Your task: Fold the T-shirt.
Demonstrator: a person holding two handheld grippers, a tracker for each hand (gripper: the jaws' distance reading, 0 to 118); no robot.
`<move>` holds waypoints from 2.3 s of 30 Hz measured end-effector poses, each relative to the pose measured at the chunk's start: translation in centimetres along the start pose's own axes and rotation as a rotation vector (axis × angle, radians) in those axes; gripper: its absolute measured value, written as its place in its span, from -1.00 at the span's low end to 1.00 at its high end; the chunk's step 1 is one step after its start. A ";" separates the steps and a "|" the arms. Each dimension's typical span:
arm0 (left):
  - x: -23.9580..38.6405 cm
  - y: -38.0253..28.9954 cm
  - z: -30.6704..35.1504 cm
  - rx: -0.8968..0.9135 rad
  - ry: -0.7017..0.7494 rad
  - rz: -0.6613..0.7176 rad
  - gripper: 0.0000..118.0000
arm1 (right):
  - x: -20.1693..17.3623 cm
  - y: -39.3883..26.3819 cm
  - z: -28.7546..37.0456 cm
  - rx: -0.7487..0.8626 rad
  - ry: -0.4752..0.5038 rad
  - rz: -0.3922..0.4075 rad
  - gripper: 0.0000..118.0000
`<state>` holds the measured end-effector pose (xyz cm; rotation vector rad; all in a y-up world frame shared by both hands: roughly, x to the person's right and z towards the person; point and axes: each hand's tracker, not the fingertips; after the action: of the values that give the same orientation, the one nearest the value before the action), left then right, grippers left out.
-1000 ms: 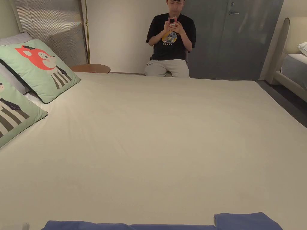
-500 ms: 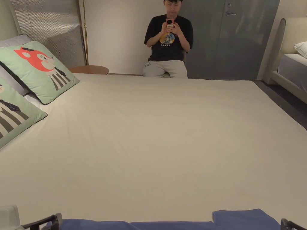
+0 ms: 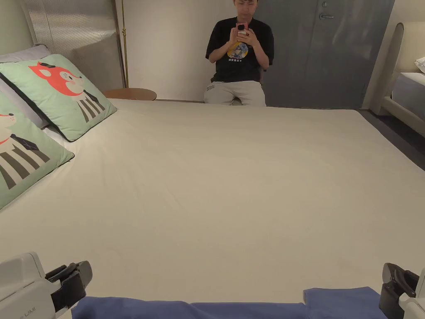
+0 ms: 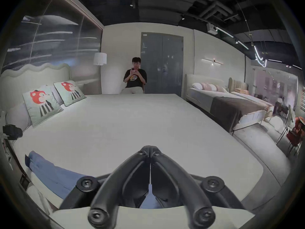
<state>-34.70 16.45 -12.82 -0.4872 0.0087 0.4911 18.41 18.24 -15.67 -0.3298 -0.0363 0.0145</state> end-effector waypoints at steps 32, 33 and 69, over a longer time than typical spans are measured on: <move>-12.7 -4.5 -6.8 -0.405 -0.197 0.355 -0.83 | -8.1 1.2 0.7 0.011 0.131 0.010 -0.99; -12.6 -4.5 -6.4 -0.390 -0.187 0.366 -0.83 | -8.0 1.2 0.6 0.010 0.135 0.010 -0.99; 5.8 -8.1 -11.7 -0.473 -0.253 0.115 -0.84 | -3.3 1.0 3.5 0.061 0.150 -0.121 -0.99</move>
<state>-24.60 7.58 -20.29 -0.8871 -0.3301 0.6689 14.94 20.20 -12.83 -0.2665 0.0928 -0.1290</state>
